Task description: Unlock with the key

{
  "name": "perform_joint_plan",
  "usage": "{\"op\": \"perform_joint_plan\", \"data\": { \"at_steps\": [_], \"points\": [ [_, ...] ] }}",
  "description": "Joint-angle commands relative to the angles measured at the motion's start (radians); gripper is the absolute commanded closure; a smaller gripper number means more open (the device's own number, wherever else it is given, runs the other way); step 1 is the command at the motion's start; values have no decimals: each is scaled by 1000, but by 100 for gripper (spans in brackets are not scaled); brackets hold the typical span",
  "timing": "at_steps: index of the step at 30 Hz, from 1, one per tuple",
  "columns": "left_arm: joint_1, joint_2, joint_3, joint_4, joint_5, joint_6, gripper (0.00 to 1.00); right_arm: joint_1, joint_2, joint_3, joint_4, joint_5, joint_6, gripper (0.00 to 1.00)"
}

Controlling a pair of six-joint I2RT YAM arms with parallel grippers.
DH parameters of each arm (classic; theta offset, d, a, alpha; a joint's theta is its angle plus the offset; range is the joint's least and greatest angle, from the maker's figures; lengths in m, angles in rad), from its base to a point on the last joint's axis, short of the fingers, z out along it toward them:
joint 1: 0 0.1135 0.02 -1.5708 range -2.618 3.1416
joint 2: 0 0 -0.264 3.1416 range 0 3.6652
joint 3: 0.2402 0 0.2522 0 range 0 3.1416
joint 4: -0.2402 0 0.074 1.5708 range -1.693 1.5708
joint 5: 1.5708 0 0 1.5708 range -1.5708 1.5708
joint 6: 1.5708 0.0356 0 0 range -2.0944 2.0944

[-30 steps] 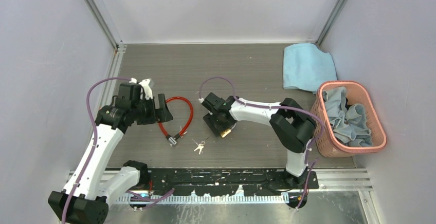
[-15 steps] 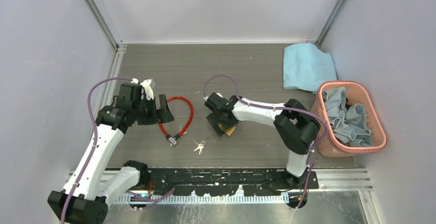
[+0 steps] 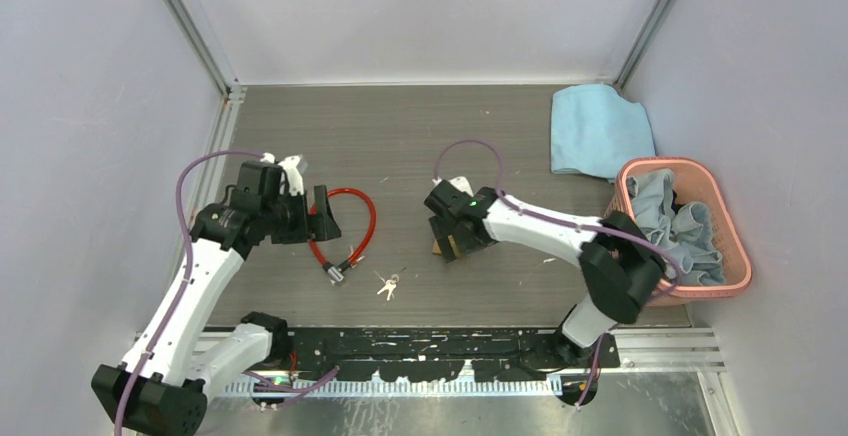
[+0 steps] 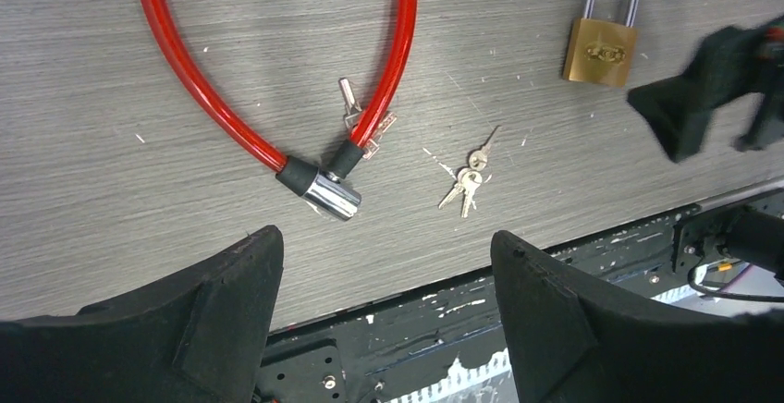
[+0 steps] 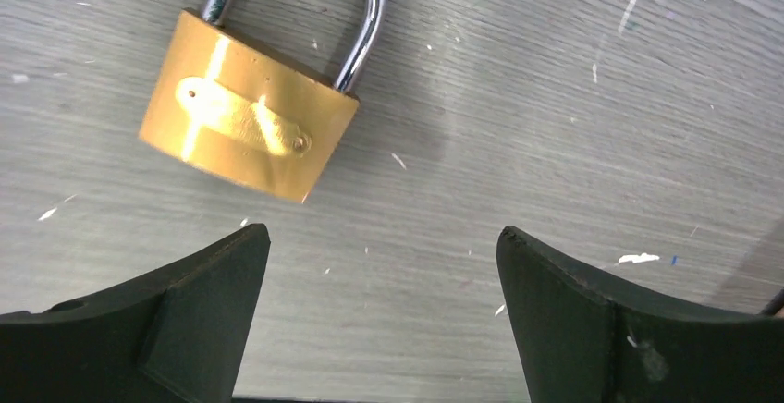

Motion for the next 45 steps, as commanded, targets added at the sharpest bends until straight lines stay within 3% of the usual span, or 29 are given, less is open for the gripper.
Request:
{"op": "perform_joint_plan", "data": {
  "at_steps": [1, 4, 10, 21, 25, 34, 45],
  "points": [
    [-40, 18, 26, 18, -37, 7, 18, -29, -200, -26, 57, -65, 103, 2],
    [-117, 41, 44, 4, -111, -15, 19, -55, -259, -58, 90, -57, 156, 2],
    [-421, 154, 65, 18, -358, -99, 20, -73, -297, -98, 80, 18, 255, 4],
    [-640, 395, 9, 237, -362, -194, 29, -73, -360, -171, 73, -8, 280, 5],
    [-661, 483, 12, 301, -306, -175, 29, -73, -374, -185, 73, -12, 280, 6],
    [-674, 619, 11, 355, -283, -178, 44, -73, -408, -207, 87, -43, 301, 7],
    [-702, 710, -3, 363, -335, -200, 56, -73, -422, -237, 97, -52, 310, 7]
  ]
}}
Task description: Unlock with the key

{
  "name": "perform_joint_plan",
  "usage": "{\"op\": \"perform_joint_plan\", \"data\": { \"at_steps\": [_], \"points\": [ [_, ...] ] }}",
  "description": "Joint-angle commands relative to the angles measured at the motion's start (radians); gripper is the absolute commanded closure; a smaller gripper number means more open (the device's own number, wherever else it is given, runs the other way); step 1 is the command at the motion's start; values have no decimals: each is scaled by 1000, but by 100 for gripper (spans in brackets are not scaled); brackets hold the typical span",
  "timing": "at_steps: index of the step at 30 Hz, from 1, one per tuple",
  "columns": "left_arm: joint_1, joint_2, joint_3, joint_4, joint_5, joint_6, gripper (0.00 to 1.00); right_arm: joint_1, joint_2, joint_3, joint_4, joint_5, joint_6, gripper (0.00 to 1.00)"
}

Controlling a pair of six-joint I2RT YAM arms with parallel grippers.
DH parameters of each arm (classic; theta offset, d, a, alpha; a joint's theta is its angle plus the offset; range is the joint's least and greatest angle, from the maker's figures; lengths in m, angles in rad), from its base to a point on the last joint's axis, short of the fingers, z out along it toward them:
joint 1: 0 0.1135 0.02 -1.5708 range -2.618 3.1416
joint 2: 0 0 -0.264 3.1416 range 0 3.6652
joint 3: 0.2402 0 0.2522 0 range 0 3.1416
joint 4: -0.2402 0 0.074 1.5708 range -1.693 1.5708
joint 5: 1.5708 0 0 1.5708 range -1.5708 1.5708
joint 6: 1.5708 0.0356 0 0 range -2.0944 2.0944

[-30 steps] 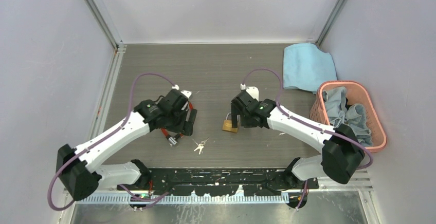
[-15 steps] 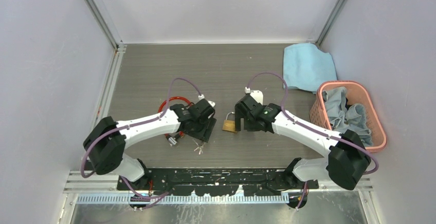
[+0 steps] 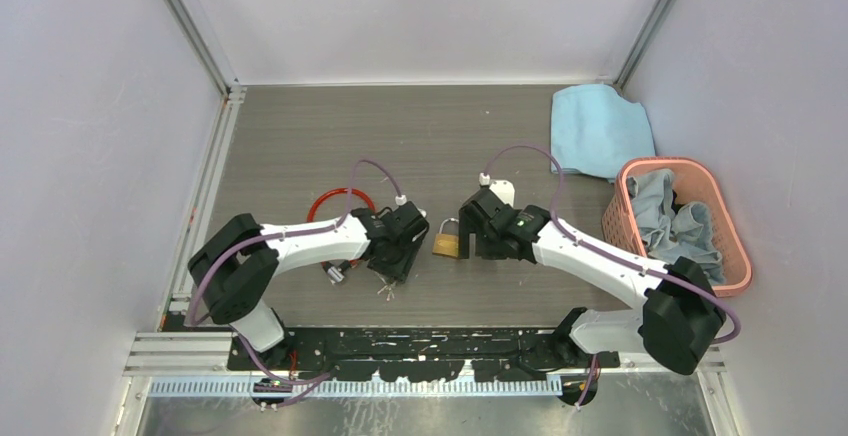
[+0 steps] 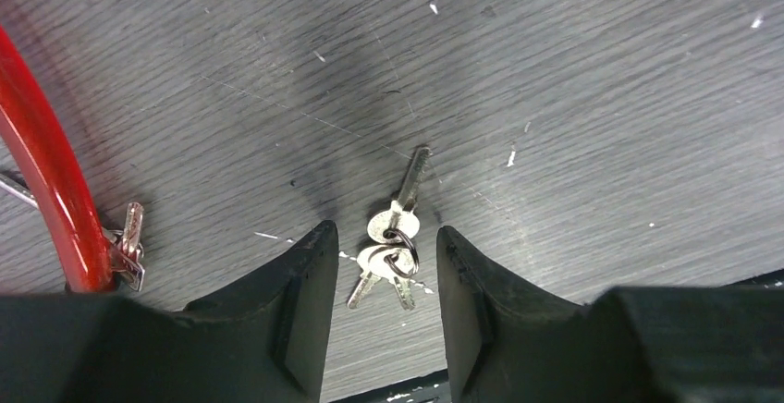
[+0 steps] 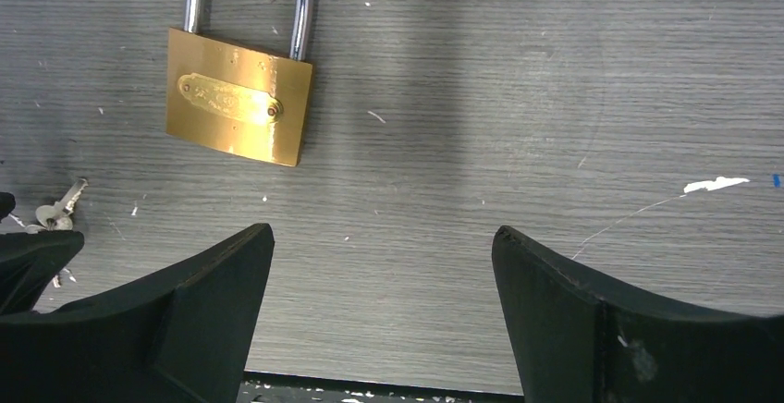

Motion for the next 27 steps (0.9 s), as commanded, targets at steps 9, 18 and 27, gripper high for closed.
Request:
{"op": "perform_joint_plan", "data": {
  "at_steps": [9, 18, 27],
  "points": [
    [-50, 76, -21, 34, -85, -62, 84, 0, -48, -18, 23, 10, 23, 7],
    [-85, 2, -62, 73, -122, -93, 100, 0, -34, -23, 53, -18, 14, 8],
    [-86, -158, -89, 149, -104, -63, 100, 0, -86, -36, 108, -129, 32, 8]
  ]
}}
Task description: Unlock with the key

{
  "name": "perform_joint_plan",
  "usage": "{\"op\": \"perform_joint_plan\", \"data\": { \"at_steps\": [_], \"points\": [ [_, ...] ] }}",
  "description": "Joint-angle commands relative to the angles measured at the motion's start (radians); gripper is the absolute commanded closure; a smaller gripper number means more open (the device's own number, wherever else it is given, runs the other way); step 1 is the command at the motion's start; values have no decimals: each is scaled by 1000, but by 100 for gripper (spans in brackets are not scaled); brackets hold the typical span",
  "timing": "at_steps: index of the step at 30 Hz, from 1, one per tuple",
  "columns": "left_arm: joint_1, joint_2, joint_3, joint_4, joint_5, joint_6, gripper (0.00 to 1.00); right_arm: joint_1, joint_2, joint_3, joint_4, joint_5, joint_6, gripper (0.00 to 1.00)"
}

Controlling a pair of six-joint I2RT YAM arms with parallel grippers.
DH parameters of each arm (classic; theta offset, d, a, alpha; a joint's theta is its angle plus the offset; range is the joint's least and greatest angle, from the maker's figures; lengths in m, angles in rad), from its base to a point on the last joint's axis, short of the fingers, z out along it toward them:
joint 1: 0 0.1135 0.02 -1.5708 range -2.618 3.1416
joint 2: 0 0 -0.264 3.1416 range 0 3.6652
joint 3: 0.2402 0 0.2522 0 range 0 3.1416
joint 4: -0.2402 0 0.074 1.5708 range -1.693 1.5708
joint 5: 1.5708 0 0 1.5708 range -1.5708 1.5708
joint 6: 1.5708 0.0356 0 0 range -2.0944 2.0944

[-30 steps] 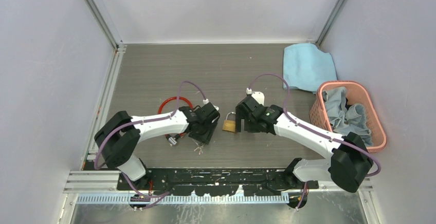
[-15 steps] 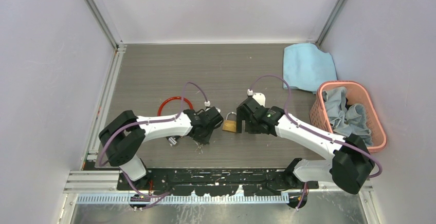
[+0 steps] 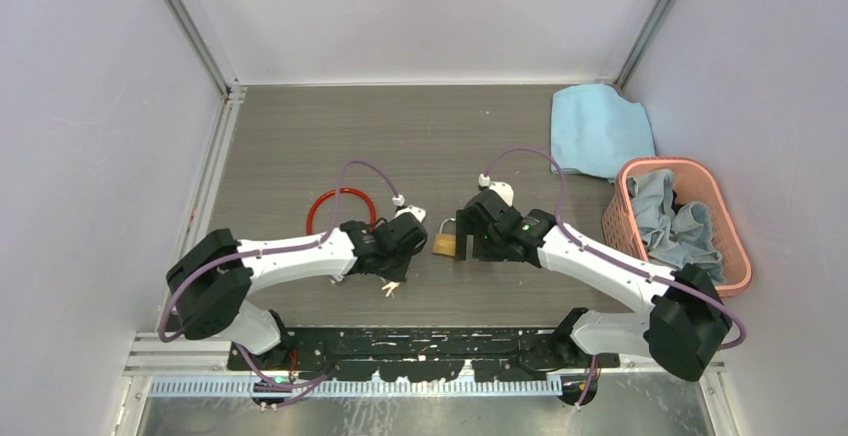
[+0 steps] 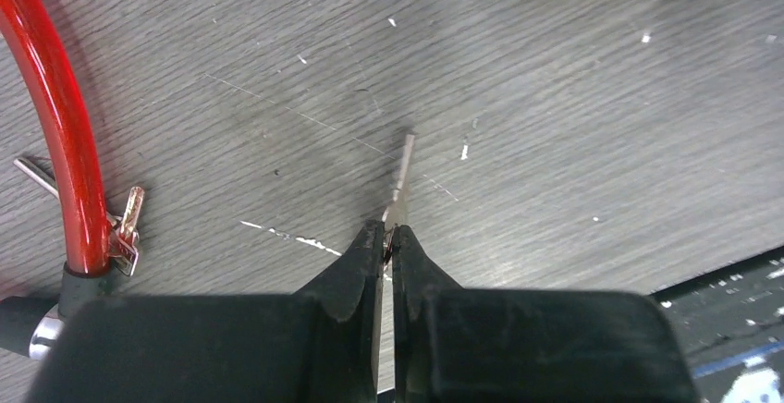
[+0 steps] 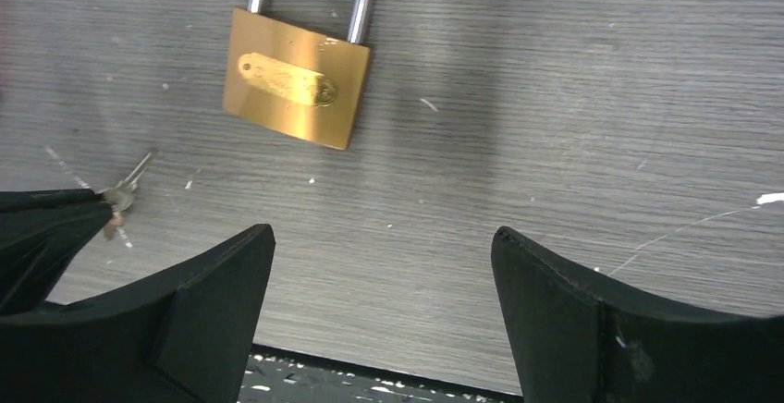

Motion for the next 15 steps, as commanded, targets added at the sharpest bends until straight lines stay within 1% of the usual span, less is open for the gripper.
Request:
{"op": "perform_joint_plan", "data": {
  "at_steps": [1, 8, 15],
  "points": [
    [-7, -69, -16, 62, 7, 7, 100, -1, -60, -7, 68, -71, 30, 8],
    [-6, -114, -29, 67, 9, 13, 100, 0, -99, -47, 127, -149, 45, 8],
    [-7, -180, -62, 145, 61, 33, 100, 0, -117, -99, 242, -335, 45, 8]
  ]
}}
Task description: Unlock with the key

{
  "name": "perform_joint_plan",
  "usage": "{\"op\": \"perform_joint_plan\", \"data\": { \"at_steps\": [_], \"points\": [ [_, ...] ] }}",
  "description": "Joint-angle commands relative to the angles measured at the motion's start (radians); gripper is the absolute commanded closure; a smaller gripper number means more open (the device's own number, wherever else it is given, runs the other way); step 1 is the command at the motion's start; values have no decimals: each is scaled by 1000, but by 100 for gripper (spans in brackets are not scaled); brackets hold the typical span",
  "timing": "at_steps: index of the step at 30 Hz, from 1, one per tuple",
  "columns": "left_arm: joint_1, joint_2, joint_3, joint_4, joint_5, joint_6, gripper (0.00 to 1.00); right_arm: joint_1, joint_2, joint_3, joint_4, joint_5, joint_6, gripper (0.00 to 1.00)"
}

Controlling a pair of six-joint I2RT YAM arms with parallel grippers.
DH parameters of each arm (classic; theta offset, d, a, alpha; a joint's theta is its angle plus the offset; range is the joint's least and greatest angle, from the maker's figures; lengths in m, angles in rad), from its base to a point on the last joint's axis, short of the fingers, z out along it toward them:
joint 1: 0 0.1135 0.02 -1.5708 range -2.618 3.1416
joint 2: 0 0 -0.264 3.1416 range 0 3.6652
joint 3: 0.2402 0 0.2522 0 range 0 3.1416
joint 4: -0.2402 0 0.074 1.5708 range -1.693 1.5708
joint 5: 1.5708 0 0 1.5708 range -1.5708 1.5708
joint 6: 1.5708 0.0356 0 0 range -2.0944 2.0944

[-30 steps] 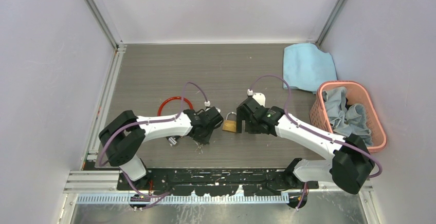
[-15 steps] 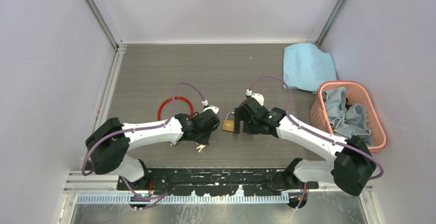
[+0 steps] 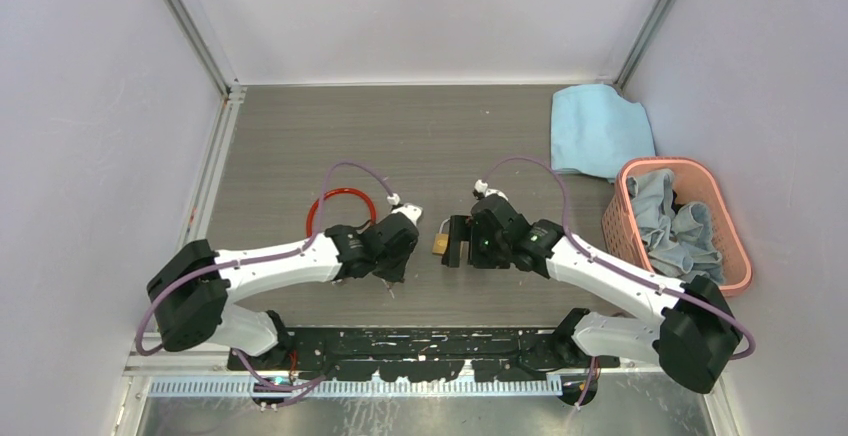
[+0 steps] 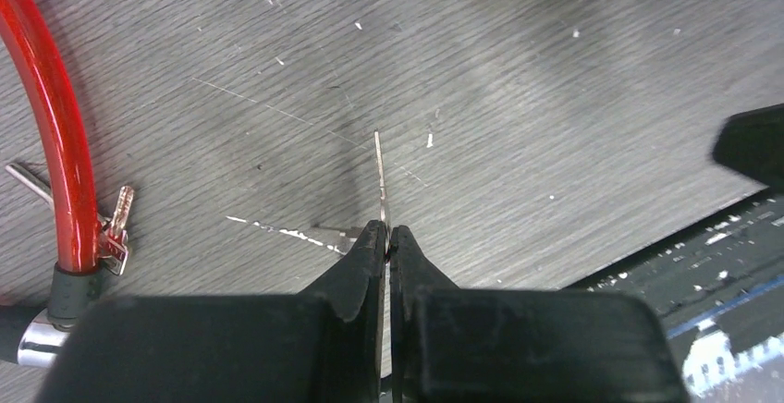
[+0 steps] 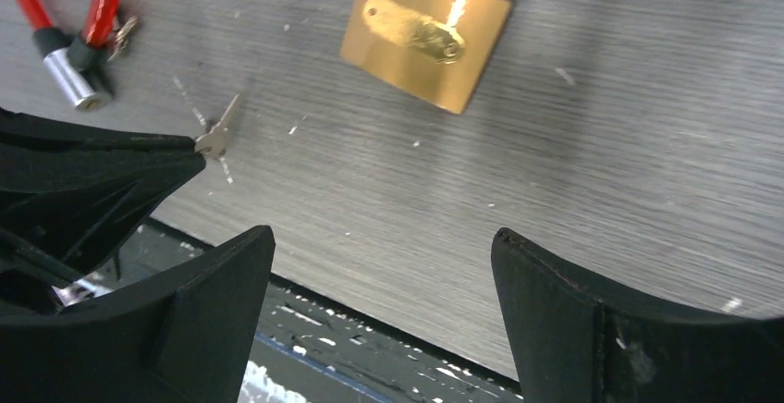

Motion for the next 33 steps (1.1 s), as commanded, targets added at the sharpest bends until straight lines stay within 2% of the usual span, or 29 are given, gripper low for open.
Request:
{"op": "perform_joint_plan", "data": {
  "at_steps": [1, 12, 16, 20, 33],
  "points": [
    [-3, -86, -18, 104, 40, 30, 100, 0, -36, -26, 127, -145, 19, 8],
    [-3, -253, -74, 218, 124, 107, 100, 0, -149, -95, 286, -227, 113, 8],
    [-2, -316, -68, 253, 190, 129, 100, 0, -242, -157, 399, -260, 160, 9],
    [-3, -371, -47, 273, 246, 136, 100, -1, -332, -177, 427, -261, 165, 10],
    [-2, -414, 7, 447, 471, -22, 100, -1, -609, -212, 480, -302, 117, 24]
  ]
}}
